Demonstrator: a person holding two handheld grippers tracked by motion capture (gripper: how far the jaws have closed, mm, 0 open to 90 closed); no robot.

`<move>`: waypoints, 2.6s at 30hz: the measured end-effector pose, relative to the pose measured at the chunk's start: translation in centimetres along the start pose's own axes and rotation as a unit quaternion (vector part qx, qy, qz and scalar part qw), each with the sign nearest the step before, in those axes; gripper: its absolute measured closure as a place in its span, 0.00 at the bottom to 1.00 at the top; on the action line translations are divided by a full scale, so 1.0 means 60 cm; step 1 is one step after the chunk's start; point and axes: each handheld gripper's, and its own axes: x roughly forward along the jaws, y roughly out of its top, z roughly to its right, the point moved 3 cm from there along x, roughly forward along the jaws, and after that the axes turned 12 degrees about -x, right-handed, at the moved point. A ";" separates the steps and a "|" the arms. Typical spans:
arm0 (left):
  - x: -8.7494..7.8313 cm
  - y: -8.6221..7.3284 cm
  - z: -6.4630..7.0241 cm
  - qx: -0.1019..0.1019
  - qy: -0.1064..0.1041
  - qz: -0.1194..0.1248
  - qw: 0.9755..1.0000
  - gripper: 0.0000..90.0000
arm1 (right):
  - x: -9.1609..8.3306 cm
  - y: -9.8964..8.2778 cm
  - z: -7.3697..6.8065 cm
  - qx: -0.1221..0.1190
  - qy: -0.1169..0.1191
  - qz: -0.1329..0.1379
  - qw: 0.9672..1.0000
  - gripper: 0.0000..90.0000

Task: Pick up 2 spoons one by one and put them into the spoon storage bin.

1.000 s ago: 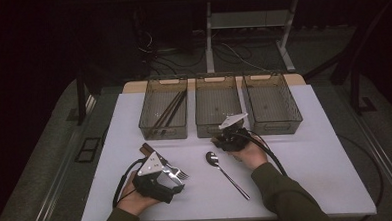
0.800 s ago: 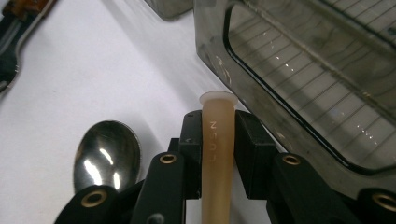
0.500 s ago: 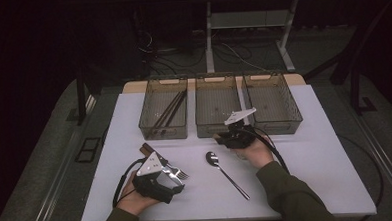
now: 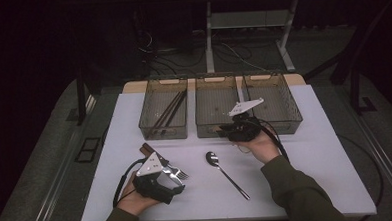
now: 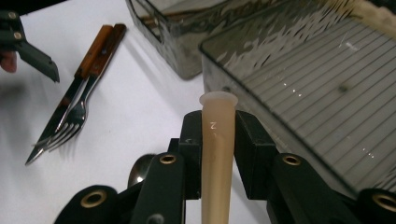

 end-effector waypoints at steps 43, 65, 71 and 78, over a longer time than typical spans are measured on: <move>-0.001 0.003 0.003 0.001 -0.013 0.004 1.000 0.00 | 0.048 0.091 0.154 0.031 -0.042 0.000 0.999 0.81; 0.000 0.003 0.005 0.006 -0.016 0.000 1.000 0.00 | 0.093 0.062 0.160 0.051 -0.034 -0.056 0.997 0.62; -0.001 0.002 0.005 0.003 -0.016 0.000 1.000 0.00 | 0.077 0.063 0.156 0.061 -0.025 -0.039 0.997 0.47; -0.001 0.003 0.004 0.005 -0.014 0.000 1.000 0.00 | 0.044 0.070 0.137 0.051 -0.017 -0.010 0.998 0.43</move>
